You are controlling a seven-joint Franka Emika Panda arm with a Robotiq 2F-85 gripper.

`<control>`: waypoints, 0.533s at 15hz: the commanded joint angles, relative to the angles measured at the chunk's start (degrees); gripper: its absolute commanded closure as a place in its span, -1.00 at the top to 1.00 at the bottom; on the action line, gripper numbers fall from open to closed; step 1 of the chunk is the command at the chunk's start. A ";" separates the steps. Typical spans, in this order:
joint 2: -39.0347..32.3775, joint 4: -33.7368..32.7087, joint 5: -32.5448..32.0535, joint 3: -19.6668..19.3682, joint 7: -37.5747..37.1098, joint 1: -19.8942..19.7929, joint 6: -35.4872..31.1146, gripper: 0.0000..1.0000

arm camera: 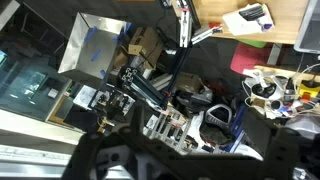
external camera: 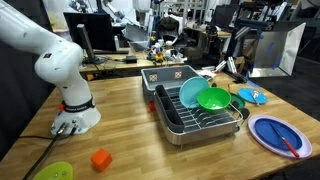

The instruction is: Put the wooden spoon on the drying rack

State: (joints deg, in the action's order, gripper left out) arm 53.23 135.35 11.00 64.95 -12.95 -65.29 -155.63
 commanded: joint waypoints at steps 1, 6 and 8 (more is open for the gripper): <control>-2.07 -0.14 -5.08 -0.70 -3.65 1.63 -0.32 1.00; -2.07 -0.71 -5.03 -0.15 -3.61 1.48 -0.31 1.00; -2.06 -0.71 -5.03 -0.15 -3.61 1.48 -0.31 1.00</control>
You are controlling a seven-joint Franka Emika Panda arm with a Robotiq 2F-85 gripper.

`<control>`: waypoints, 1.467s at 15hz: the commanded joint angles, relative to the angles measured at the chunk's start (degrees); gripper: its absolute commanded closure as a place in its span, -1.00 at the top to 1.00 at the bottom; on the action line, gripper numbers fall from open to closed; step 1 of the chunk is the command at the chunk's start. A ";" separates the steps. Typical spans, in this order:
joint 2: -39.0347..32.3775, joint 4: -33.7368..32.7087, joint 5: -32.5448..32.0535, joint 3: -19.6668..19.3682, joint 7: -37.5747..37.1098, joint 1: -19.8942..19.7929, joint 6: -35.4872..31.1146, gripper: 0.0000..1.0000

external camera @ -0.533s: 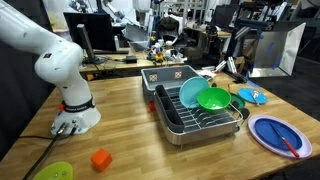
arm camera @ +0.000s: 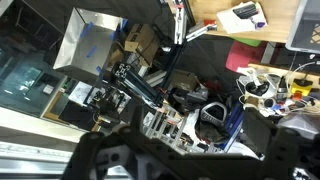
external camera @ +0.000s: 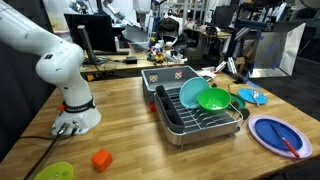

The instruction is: Put the wooden spoon on the drying rack

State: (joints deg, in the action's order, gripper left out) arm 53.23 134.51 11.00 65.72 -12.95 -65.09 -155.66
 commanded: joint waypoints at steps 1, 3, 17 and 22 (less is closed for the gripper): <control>-2.06 0.12 -5.03 -0.91 -3.61 1.28 -0.28 1.00; -2.06 0.12 -5.03 -0.91 -3.61 1.26 -0.28 1.00; -0.40 -0.88 -6.13 0.41 -6.07 -1.62 -1.44 1.00; -0.58 -4.53 -10.82 1.66 -12.98 -6.31 0.77 1.00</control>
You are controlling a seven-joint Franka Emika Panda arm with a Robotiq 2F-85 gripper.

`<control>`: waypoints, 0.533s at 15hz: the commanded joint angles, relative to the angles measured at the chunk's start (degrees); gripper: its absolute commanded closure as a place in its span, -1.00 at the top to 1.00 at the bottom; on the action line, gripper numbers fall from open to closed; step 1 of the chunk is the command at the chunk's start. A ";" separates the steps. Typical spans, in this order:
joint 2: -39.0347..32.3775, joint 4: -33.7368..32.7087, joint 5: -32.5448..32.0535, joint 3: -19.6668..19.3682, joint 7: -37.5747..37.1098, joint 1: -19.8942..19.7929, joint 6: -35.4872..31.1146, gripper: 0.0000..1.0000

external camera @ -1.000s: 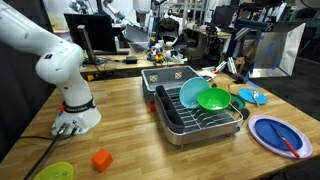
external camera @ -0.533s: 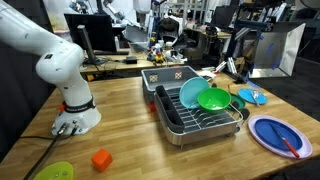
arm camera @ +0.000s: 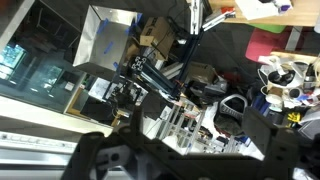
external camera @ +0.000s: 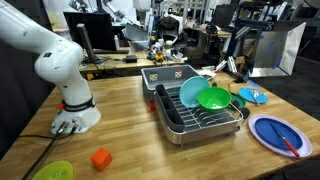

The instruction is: Put the wooden spoon on the drying rack

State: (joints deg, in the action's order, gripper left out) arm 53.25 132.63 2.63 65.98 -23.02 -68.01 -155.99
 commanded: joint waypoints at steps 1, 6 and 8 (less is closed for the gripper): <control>-0.57 -3.45 -2.95 1.78 -3.65 -4.58 1.60 1.00; -1.36 -9.37 -3.94 4.47 -4.66 -12.29 4.82 1.00; -1.60 -11.71 -3.81 5.17 -4.32 -14.91 6.27 1.00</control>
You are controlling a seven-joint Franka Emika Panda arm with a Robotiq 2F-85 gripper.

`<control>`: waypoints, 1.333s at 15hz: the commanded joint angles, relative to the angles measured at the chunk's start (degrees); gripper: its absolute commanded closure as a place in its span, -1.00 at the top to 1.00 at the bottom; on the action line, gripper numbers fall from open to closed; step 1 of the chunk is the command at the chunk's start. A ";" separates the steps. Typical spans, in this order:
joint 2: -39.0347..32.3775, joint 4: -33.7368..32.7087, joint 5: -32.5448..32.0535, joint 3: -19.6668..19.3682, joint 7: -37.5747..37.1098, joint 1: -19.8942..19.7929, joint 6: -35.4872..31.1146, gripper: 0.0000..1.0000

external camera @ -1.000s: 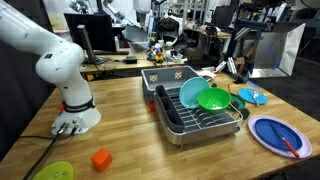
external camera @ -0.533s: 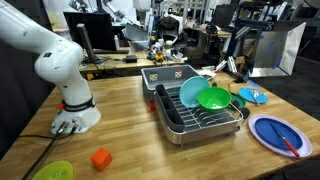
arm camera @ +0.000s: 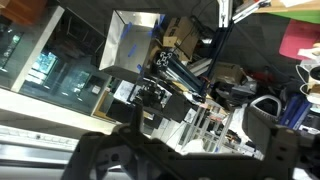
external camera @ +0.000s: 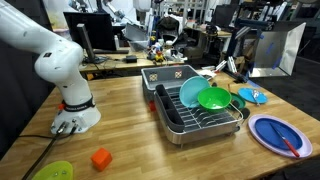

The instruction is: Put the wooden spoon on the drying rack

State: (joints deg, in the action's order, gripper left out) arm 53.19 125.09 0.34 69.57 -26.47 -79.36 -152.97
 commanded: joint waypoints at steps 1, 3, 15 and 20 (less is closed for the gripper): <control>-1.82 -5.00 -1.44 1.77 -0.52 -4.45 3.33 1.00; -0.55 -3.27 -0.99 0.85 -0.69 -3.46 1.24 1.00; -0.54 -4.41 -0.94 1.35 -0.66 -4.41 1.73 1.00; -2.72 -5.46 -0.77 2.46 0.35 -4.90 4.09 1.00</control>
State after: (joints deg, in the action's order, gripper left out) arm 53.09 120.73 0.34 71.04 -26.47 -83.94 -151.19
